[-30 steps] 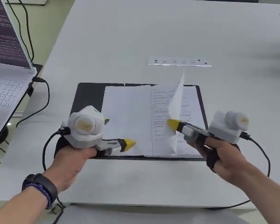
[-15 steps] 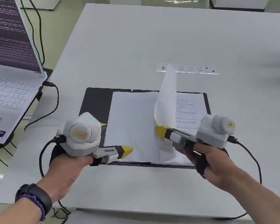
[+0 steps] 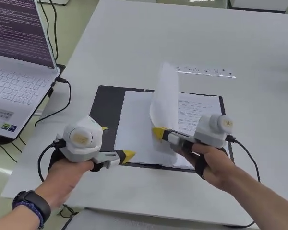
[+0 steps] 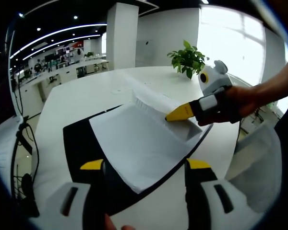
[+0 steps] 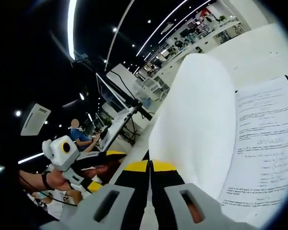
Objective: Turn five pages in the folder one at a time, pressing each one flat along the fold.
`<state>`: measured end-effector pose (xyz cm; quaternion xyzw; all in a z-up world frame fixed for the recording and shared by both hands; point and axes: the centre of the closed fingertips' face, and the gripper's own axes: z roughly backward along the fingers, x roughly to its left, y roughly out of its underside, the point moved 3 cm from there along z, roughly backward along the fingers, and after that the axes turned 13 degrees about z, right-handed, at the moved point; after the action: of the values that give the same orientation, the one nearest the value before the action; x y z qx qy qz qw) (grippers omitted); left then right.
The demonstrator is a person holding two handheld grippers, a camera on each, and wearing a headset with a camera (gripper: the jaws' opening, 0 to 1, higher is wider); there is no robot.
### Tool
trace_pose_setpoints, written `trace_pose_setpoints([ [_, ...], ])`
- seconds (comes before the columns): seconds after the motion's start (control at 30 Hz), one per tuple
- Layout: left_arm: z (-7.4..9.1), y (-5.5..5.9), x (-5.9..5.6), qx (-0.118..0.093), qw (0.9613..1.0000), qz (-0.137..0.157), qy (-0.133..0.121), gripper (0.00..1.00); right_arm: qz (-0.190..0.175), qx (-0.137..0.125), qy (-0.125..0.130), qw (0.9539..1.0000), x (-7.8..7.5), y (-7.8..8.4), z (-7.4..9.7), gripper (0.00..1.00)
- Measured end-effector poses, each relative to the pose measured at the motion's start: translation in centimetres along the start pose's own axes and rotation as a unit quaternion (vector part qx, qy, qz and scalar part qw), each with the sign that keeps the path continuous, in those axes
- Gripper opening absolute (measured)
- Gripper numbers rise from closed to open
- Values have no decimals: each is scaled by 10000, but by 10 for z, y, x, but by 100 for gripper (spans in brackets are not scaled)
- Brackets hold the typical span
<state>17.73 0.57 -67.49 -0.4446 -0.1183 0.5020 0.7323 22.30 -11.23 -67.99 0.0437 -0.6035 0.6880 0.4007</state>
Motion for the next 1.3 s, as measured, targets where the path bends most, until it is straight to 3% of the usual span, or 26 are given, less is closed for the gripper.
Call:
trace_pose_setpoints([
  [0.2,4,2,6,-22,10000,26,-54,66,84,189,-141,9997,11,7,-12,0],
  [0.43,8,6,11,-74,9998,165,-122,66,20,393,-176,9991,12,19,-24,0],
  [0.9,10,13,19,-41,9994,297,-171,65,-120,569,-281,9979,19,31,-52,0],
  [1.3,15,23,29,59,9990,390,-203,65,-466,806,-138,9956,13,48,-79,0],
])
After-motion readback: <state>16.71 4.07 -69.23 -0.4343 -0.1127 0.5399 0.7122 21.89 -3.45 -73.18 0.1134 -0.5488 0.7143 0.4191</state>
